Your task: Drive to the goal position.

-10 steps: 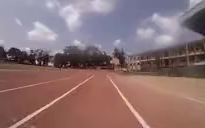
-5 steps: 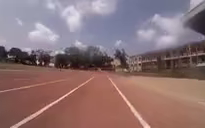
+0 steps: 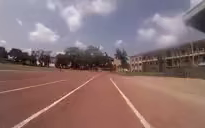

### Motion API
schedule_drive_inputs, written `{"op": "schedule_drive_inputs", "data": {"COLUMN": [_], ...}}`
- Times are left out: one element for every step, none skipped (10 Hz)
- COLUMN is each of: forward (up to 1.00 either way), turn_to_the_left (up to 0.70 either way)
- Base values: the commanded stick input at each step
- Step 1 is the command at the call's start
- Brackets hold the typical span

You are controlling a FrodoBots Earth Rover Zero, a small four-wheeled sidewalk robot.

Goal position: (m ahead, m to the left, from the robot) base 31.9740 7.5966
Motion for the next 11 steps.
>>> {"op": "schedule_drive_inputs", "data": {"forward": [0.7,0.7,0.7,0.7,0.7,0.7,0.7,0.7,0.7,0.7,0.7], "turn_to_the_left": [0.0,0.0,0.0,0.0,0.0,0.0,0.0,0.0,0.0,0.0,0.0]}}
